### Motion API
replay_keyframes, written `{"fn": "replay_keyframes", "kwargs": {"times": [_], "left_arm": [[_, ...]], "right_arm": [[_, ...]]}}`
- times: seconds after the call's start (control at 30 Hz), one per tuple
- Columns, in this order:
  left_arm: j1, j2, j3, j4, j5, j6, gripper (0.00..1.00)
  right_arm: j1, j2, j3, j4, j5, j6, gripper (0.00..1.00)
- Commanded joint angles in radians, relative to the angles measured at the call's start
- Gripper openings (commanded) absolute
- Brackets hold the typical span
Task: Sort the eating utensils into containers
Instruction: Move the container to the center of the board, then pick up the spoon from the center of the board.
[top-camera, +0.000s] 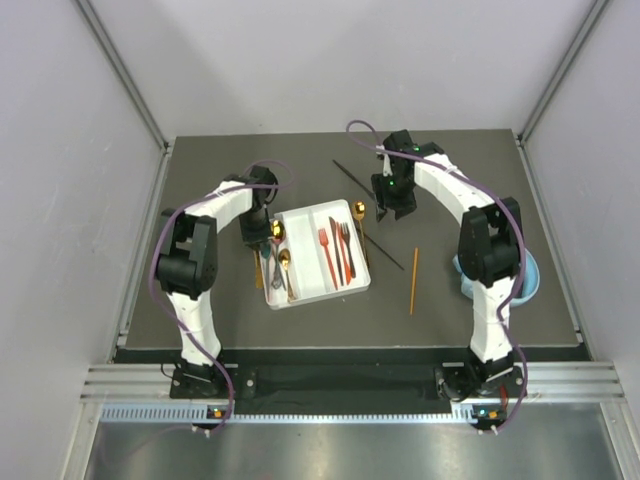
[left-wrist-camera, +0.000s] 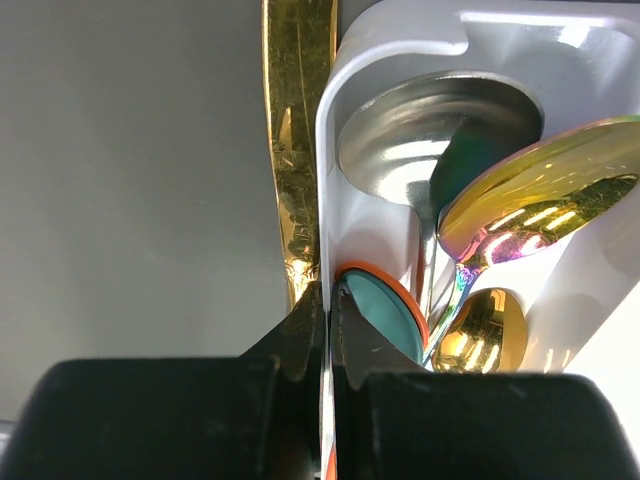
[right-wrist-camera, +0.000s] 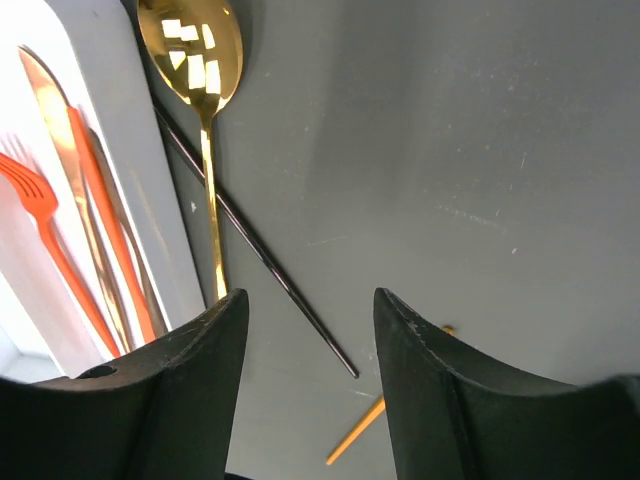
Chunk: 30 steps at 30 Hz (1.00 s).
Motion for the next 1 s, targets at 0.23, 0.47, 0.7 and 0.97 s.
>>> {"fn": "replay_keyframes", "kwargs": {"times": [0.23, 0.47, 0.7, 0.97], "left_arm": [[0.054, 0.009, 0.003, -0.017, -0.206, 0.003, 0.00], [0.054, 0.018, 0.023, -0.026, -0.223, -0.004, 0.17], [0.055, 0.008, 0.004, -0.014, -0.211, 0.005, 0.17], [0.055, 0.011, -0.003, -0.011, -0.202, 0.006, 0.16]], "right_arm": [[0.070, 0.051, 0.029, 0.034, -0.026, -0.011, 0.54], [0.108, 0.137, 0.103, 0.034, -0.021, 0.001, 0.53], [0.113, 0.194, 0.172, 0.064, -0.028, 0.027, 0.53], [0.118, 0.272, 0.235, 0.017, -0.002, 0.018, 0.08]]}}
